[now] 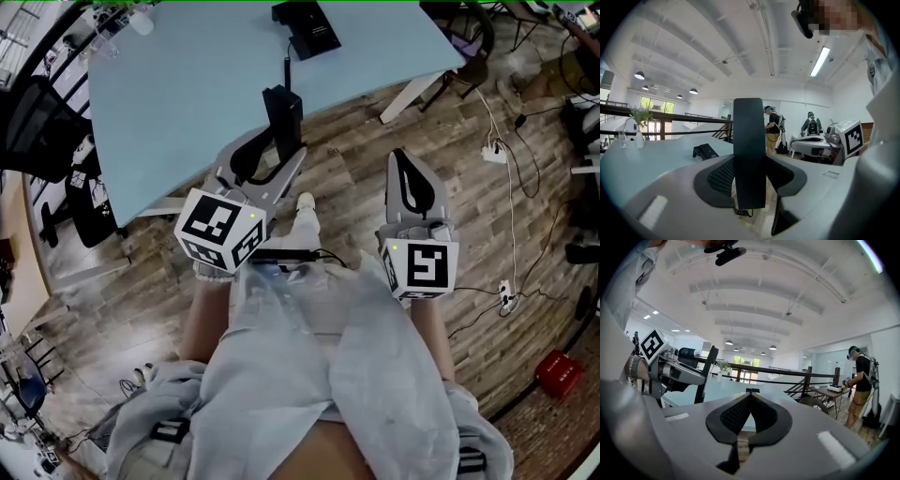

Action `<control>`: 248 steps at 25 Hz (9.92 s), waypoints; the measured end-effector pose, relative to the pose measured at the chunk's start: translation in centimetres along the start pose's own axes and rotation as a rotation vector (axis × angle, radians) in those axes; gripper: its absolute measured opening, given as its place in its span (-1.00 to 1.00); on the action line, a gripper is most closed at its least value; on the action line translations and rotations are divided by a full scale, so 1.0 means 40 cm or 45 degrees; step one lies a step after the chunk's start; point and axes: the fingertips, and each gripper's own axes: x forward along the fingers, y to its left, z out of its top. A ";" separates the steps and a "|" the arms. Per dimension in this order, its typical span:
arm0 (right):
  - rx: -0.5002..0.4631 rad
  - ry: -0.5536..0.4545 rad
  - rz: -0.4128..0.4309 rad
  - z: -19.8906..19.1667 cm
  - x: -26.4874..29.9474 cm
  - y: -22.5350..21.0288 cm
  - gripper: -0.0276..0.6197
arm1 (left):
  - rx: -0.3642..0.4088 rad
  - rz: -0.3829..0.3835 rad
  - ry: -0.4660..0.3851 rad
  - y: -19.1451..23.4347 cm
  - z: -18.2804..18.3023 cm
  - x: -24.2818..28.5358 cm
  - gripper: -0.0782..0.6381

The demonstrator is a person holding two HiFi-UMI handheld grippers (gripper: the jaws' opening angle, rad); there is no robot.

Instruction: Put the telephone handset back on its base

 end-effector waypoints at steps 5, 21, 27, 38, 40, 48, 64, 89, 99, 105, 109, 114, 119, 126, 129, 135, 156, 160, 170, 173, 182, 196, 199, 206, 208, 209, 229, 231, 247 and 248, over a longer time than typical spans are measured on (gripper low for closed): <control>-0.002 -0.007 -0.004 0.025 0.083 -0.039 -0.90 | -0.005 -0.004 0.008 0.054 0.029 0.075 -0.22; -0.012 0.019 0.015 0.068 0.345 -0.110 -0.90 | -0.041 0.001 0.010 0.241 0.102 0.255 -0.22; -0.015 0.020 0.036 0.080 0.410 -0.100 -0.90 | -0.055 0.011 0.019 0.296 0.102 0.277 -0.22; -0.007 0.029 0.027 0.075 0.471 -0.087 -0.90 | -0.088 0.012 0.030 0.355 0.093 0.298 -0.22; -0.015 0.047 0.034 0.075 0.474 -0.082 -0.90 | -0.090 0.011 0.035 0.359 0.092 0.300 -0.22; -0.027 0.047 0.069 0.077 0.484 -0.069 -0.90 | -0.110 0.040 0.044 0.366 0.084 0.299 -0.22; -0.062 0.060 0.236 0.070 0.580 -0.120 -0.90 | -0.184 0.202 0.056 0.395 0.083 0.356 -0.22; -0.092 0.090 0.478 0.039 0.738 -0.234 -0.90 | -0.336 0.432 0.125 0.447 0.057 0.519 -0.22; -0.098 0.098 0.554 0.025 0.786 -0.274 -0.90 | -0.392 0.530 0.156 0.480 0.029 0.586 -0.22; -0.082 0.091 0.583 0.013 0.807 -0.285 -0.90 | -0.439 0.583 0.176 0.499 0.007 0.616 -0.22; -0.093 0.112 0.610 0.005 0.830 -0.294 -0.90 | -0.482 0.615 0.199 0.522 -0.013 0.643 -0.22; -0.067 0.118 0.607 -0.015 0.852 -0.304 -0.90 | -0.537 0.652 0.223 0.554 -0.042 0.665 -0.22; -0.074 0.145 0.621 -0.036 0.878 -0.303 -0.90 | -0.595 0.685 0.260 0.586 -0.084 0.688 -0.22; -0.082 0.158 0.637 -0.036 0.892 -0.305 -0.90 | -0.650 0.726 0.322 0.607 -0.129 0.704 -0.22; -0.084 0.158 0.643 -0.038 0.899 -0.307 -0.90 | -0.673 0.746 0.349 0.616 -0.148 0.711 -0.22; -0.085 0.161 0.648 -0.034 0.908 -0.304 -0.90 | -0.713 0.774 0.396 0.633 -0.176 0.714 -0.22; -0.070 0.161 0.656 -0.053 0.912 -0.289 -0.90 | -0.852 0.917 0.460 0.673 -0.249 0.731 -0.22; -0.090 0.167 0.657 -0.054 0.901 -0.269 -0.90 | -0.843 0.949 0.460 0.679 -0.266 0.716 -0.22; -0.069 0.174 0.652 -0.059 0.902 -0.302 -0.90 | -0.838 0.972 0.453 0.674 -0.251 0.745 -0.22; -0.076 0.175 0.659 -0.056 0.898 -0.296 -0.90 | -0.847 0.957 0.442 0.673 -0.248 0.747 -0.22; -0.073 0.154 0.651 -0.045 0.895 -0.274 -0.90 | -0.792 0.862 0.376 0.662 -0.217 0.731 -0.22; -0.069 0.078 0.610 0.018 0.880 -0.248 -0.90 | -0.480 0.733 0.176 0.622 -0.035 0.667 -0.77; -0.071 0.053 0.598 0.039 0.864 -0.227 -0.90 | -0.441 0.693 0.149 0.601 -0.010 0.632 -0.77; -0.078 0.001 0.583 0.089 0.834 -0.200 -0.90 | -0.335 0.644 0.054 0.569 0.090 0.561 -0.77; -0.072 -0.014 0.574 0.101 0.828 -0.196 -0.90 | -0.314 0.635 0.032 0.562 0.111 0.541 -0.77; -0.071 -0.020 0.572 0.108 0.824 -0.194 -0.90 | -0.305 0.632 0.022 0.558 0.121 0.530 -0.77; -0.068 -0.073 0.547 0.176 0.785 -0.141 -0.90 | -0.237 0.541 -0.050 0.515 0.182 0.420 -0.77; -0.072 -0.074 0.549 0.177 0.783 -0.136 -0.90 | -0.235 0.541 -0.055 0.516 0.183 0.415 -0.77; -0.089 -0.063 0.558 0.169 0.777 -0.122 -0.90 | -0.214 0.524 -0.043 0.510 0.171 0.415 -0.77; -0.086 -0.065 0.557 0.168 0.778 -0.122 -0.90 | -0.214 0.524 -0.043 0.511 0.170 0.415 -0.77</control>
